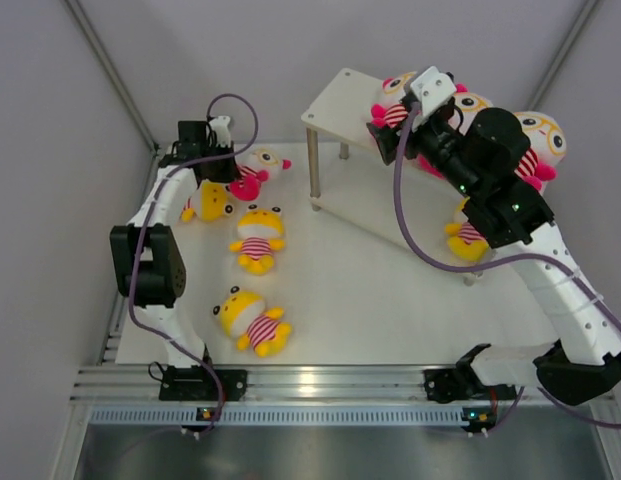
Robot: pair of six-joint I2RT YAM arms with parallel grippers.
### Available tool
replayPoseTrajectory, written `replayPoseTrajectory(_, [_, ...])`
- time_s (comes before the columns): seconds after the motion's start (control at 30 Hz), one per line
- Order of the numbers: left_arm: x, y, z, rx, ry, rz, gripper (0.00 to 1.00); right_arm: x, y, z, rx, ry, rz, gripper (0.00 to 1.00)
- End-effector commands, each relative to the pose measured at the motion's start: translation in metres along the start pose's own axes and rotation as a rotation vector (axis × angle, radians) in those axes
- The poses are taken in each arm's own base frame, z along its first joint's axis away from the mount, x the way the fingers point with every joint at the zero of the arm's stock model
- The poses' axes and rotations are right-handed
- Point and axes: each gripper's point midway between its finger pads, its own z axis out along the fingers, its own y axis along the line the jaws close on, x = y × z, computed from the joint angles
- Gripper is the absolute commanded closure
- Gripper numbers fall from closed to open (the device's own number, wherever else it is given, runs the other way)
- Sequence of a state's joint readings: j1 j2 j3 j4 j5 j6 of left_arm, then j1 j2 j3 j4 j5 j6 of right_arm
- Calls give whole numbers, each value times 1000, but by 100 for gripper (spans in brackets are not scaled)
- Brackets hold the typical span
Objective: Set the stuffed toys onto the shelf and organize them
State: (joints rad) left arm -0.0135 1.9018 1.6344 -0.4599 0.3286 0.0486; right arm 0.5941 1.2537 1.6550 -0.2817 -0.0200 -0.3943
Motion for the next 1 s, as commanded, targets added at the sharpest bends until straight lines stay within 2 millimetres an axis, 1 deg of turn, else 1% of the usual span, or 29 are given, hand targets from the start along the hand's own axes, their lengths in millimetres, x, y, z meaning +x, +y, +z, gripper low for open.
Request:
replayPoseTrajectory(0.0, [-56,-42,-77,37,-204,46,98,-23,44,10,-116,-39,-32,17])
replayPoseTrajectory(0.03, [-55,-43,-86,28,-212,45,97,-21,59,14,-153,-34,-35,17])
replayPoseTrajectory(0.07, [-47,-46,-91,30,-204,12,97,-14,78,23,-199,-20,-36,17])
replayPoseTrajectory(0.1, [-53,-53,-113,30,-243,20,97,-14,104,25,-263,-28,-31,16])
replayPoseTrajectory(0.13, [-50,-56,-121,31,-245,6,97,-12,120,29,-299,-31,-30,16])
replayPoseTrajectory(0.17, [-41,-58,-125,33,-232,-6,97,-3,139,37,-344,-23,-30,16])
replayPoseTrajectory(0.2, [-44,-65,-143,37,-261,-2,97,-4,159,41,-379,-46,-22,15])
replayPoseTrajectory(0.23, [-38,-69,-151,42,-251,-11,97,-3,173,43,-415,-59,-17,15])
replayPoseTrajectory(0.27, [-32,-71,-156,44,-244,-14,97,7,190,53,-444,-45,-6,15])
replayPoseTrajectory(0.3, [-34,-76,-172,44,-270,-6,97,7,205,55,-474,-55,5,15])
replayPoseTrajectory(0.33, [-29,-81,-185,48,-264,-4,97,8,221,63,-511,-71,24,15])
replayPoseTrajectory(0.37, [-26,-83,-190,53,-258,-4,97,10,230,66,-531,-76,29,15])
replayPoseTrajectory(0.43, [-20,-87,-198,60,-242,-5,97,5,244,73,-555,-102,27,15])
replayPoseTrajectory(0.47, [-18,-90,-204,64,-243,-3,97,13,256,80,-571,-92,19,15])
replayPoseTrajectory(0.5, [-12,-92,-206,72,-221,-11,97,7,263,81,-584,-109,21,15])
replayPoseTrajectory(0.53, [-11,-93,-208,75,-218,-13,97,8,270,83,-599,-113,25,15])
replayPoseTrajectory(0.57, [-9,-96,-213,80,-217,-14,97,16,279,90,-607,-102,28,15])
replayPoseTrajectory(0.6, [-8,-98,-215,89,-214,-16,97,17,282,94,-608,-100,29,15])
replayPoseTrajectory(0.63, [-7,-100,-217,94,-212,-21,97,22,282,100,-591,-85,24,15])
replayPoseTrajectory(0.67, [-8,-101,-221,94,-220,-19,97,32,290,106,-593,-66,21,15])
replayPoseTrajectory(0.73, [-8,-104,-223,105,-218,-24,97,37,291,114,-580,-58,12,15])
replayPoseTrajectory(0.77, [-9,-106,-225,113,-222,-22,97,47,297,119,-586,-40,10,15])
replayPoseTrajectory(0.8, [-9,-107,-226,120,-221,-24,97,43,297,122,-583,-47,9,15])
replayPoseTrajectory(0.83, [-8,-110,-226,135,-216,-30,97,45,297,125,-578,-43,10,16])
replayPoseTrajectory(0.87, [-8,-112,-228,142,-218,-33,97,54,302,131,-581,-28,8,20])
replayPoseTrajectory(0.9, [-9,-114,-230,152,-221,-33,97,52,301,134,-580,-27,9,25])
replayPoseTrajectory(0.93, [-10,-116,-232,161,-223,-29,97,55,302,136,-586,-20,14,32])
replayPoseTrajectory(0.97, [-11,-116,-234,160,-226,-25,97,65,302,141,-589,4,16,40])
